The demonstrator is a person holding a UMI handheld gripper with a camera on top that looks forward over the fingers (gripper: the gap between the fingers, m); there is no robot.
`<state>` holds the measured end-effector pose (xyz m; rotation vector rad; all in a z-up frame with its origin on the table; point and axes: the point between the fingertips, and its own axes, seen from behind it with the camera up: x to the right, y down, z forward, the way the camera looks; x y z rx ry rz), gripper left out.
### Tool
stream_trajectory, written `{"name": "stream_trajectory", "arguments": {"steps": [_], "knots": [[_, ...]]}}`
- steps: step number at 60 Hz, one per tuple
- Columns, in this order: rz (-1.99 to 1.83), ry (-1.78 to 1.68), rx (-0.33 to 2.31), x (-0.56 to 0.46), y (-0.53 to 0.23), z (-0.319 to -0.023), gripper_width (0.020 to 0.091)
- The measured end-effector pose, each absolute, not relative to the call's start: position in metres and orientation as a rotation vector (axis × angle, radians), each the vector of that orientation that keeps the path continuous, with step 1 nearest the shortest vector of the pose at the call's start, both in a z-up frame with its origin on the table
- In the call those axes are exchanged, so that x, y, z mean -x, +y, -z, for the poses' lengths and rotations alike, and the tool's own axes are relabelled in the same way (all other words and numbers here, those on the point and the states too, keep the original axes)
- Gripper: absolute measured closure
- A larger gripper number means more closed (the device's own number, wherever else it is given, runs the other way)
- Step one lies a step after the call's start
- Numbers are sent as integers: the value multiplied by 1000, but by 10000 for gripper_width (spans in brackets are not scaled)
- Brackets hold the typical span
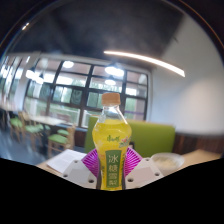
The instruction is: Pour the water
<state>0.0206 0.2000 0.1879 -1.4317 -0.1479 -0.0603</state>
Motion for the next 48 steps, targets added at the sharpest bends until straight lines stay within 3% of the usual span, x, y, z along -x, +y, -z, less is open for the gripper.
{"name": "stream_trajectory", "arguments": {"steps": [5, 10, 24, 33, 36, 44, 48], "knots": [[-108, -62, 1501, -22, 209, -148, 834], [-100, -61, 1533, -28, 211, -129, 832], [-69, -97, 1646, -35, 199, -101, 820], [-58, -72, 1624, -45, 194, -105, 813], [-67, -62, 1616, -44, 197, -104, 776], [-85, -21, 1673, -43, 195, -91, 552], [-109, 3, 1707, -42, 183, -89, 290]]}}
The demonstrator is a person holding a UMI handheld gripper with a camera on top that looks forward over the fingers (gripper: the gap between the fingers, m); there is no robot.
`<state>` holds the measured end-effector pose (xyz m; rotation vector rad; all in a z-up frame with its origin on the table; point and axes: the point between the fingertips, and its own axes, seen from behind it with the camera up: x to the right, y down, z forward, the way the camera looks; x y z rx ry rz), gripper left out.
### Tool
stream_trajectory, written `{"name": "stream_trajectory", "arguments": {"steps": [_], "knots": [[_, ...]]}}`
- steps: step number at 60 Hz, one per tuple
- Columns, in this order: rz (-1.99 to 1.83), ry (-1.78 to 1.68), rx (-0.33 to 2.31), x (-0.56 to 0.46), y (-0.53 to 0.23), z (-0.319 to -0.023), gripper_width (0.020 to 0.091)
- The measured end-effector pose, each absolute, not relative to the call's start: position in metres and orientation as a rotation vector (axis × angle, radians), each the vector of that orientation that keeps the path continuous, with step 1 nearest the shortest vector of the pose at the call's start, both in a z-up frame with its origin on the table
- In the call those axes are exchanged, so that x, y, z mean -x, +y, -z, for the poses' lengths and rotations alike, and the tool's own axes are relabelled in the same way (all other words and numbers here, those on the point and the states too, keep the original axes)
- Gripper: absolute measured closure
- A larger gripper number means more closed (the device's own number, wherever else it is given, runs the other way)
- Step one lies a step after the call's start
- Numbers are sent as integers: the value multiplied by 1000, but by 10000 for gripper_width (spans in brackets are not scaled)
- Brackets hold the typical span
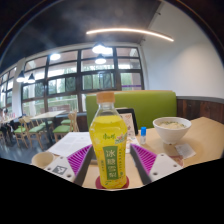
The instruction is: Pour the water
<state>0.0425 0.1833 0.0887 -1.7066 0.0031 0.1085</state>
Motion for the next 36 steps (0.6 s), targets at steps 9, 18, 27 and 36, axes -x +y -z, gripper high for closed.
{"name": "stream_trajectory", "arguments": {"steps": [9, 18, 27, 36], "knots": [[-117, 1, 1692, -37, 139, -120, 278], [-85, -31, 1687, -22, 65, -145, 277], [-129, -52, 1707, 7, -11, -154, 276], [-234, -64, 1710, 41, -70, -156, 276]]}}
